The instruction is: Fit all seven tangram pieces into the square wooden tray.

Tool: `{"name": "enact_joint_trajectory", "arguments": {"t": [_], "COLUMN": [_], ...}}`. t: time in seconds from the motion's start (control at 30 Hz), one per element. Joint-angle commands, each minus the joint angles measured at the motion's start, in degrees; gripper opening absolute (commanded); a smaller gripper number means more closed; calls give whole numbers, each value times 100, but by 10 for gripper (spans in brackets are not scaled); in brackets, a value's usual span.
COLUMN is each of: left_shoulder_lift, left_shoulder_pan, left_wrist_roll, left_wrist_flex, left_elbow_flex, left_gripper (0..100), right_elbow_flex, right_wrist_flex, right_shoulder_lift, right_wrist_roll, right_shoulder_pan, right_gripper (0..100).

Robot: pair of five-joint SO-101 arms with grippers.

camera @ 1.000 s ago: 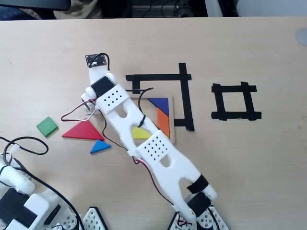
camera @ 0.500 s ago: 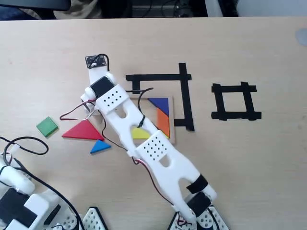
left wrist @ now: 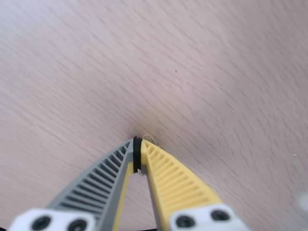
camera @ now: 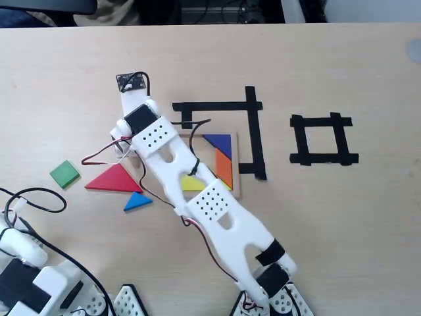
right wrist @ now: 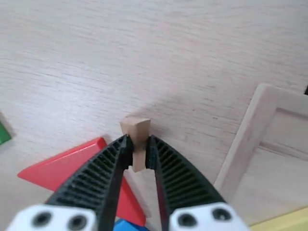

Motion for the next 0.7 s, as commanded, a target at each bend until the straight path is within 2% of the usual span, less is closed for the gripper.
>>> {"name": "enact_joint_trajectory", "arguments": {"t": [0.0, 0.53, 0.67], "left_shoulder_lift": [-149, -149, -149], "left_shoulder_pan": [66, 66, 66], "left_wrist_roll": [-53, -53, -53], "left_wrist_flex": [-44, -44, -44], "left_elbow_flex": [-31, -31, -31], "left_gripper": [30, 30, 30], "right_elbow_flex": [-163, 576, 927], "right_wrist_flex": [176, 211, 211], "right_shoulder_lift": [-92, -1068, -1437], "right_wrist_roll": [62, 70, 396], "right_shoulder_pan": [18, 114, 334], "right_gripper": [11, 11, 11]}}
